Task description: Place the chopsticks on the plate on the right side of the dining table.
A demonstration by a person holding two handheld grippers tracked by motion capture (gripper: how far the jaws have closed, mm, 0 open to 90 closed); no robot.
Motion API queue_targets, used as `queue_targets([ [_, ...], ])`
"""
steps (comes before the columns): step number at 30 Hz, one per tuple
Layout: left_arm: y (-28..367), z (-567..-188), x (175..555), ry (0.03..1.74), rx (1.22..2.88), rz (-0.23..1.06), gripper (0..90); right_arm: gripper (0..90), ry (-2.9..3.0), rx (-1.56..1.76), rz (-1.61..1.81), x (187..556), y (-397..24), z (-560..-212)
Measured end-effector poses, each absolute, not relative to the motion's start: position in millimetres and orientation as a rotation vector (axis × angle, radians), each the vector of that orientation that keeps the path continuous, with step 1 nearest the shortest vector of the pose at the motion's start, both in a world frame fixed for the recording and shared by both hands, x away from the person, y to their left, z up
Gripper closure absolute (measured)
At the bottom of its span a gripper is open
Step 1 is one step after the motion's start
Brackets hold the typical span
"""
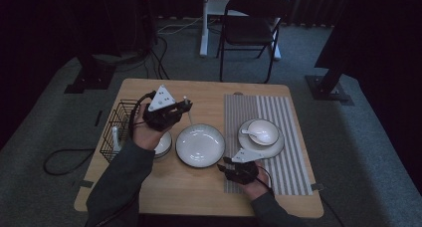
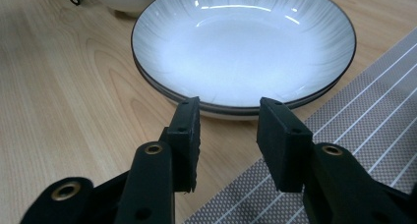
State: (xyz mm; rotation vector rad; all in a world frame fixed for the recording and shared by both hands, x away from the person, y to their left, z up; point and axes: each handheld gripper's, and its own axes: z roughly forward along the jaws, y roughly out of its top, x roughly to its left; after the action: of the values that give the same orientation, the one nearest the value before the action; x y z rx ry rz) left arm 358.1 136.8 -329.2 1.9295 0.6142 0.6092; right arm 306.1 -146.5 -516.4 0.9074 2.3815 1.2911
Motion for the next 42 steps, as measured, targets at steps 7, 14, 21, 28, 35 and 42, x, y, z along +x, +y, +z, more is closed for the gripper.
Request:
queue_targets([
  [7, 131.4, -330.9, 353.9, 0.587, 1.929, 0.557, 84.0, 66.0, 2.341, 0.91, 1.287, 310.6, -146.3, -507.4],
  [14, 119.0, -331.9, 348.2, 0.545, 1.942, 0.523, 84.0, 65.7, 2.299, 0.903, 1.3, 315.8, -142.6, -495.8],
  [21, 110.8, -333.5, 345.1, 0.521, 1.952, 0.484, 84.0, 64.8, 2.283, 0.882, 1.267, 320.7, -139.0, -493.6],
  [28, 106.8, -332.3, 342.4, 0.499, 1.942, 0.435, 84.0, 65.3, 2.288, 0.872, 1.247, 324.6, -134.8, -494.5],
  [35, 102.0, -333.0, 340.8, 0.476, 1.931, 0.364, 84.0, 66.0, 2.291, 0.866, 1.248, 327.0, -131.1, -494.8],
  [42, 96.4, -335.5, 340.0, 0.446, 1.944, 0.319, 84.0, 66.9, 2.298, 0.856, 1.247, 329.4, -127.6, -496.4],
])
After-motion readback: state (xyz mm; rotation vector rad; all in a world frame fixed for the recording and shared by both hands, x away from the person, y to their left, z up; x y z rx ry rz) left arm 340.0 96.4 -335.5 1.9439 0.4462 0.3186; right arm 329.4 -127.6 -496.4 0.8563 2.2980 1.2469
